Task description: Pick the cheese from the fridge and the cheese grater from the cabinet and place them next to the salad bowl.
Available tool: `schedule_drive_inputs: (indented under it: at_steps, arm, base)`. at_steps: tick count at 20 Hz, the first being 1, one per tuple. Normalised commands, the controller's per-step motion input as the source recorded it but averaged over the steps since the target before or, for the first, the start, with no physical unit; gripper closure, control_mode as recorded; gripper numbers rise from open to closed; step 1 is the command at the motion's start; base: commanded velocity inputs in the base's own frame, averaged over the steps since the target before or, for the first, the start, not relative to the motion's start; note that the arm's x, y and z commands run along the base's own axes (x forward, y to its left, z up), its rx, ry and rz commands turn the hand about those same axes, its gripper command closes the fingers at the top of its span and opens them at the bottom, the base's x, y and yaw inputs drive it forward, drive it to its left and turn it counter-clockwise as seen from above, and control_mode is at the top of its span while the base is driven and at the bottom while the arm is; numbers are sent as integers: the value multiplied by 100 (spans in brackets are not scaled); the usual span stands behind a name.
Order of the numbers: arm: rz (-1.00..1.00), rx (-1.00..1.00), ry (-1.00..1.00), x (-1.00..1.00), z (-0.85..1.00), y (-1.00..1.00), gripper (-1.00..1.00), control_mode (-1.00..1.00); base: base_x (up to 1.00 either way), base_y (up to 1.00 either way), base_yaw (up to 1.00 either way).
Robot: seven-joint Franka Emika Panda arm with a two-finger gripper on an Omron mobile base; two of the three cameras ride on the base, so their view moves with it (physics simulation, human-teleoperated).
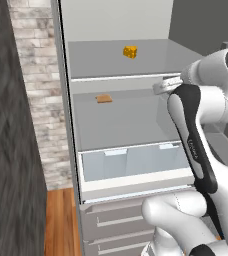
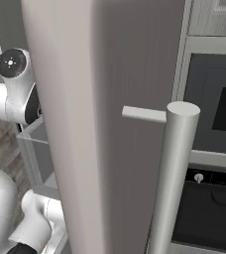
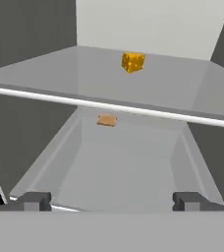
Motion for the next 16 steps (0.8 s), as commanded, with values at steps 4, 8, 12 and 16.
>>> schedule_drive_inputs:
  at_steps: [4, 8, 12, 16]
  arm:
    - [-4, 3, -5, 6, 62, 0, -100, -100]
    - [-8, 14, 0, 1, 27, 0, -100, -100]
    - [-16, 19, 0, 2, 1, 9, -100, -100]
    - [-10, 13, 0, 8, 0, 21, -100, -100]
  base:
    - [0, 0, 0]
    - [0, 0, 0]
    - [0, 0, 0]
    - [0, 0, 0]
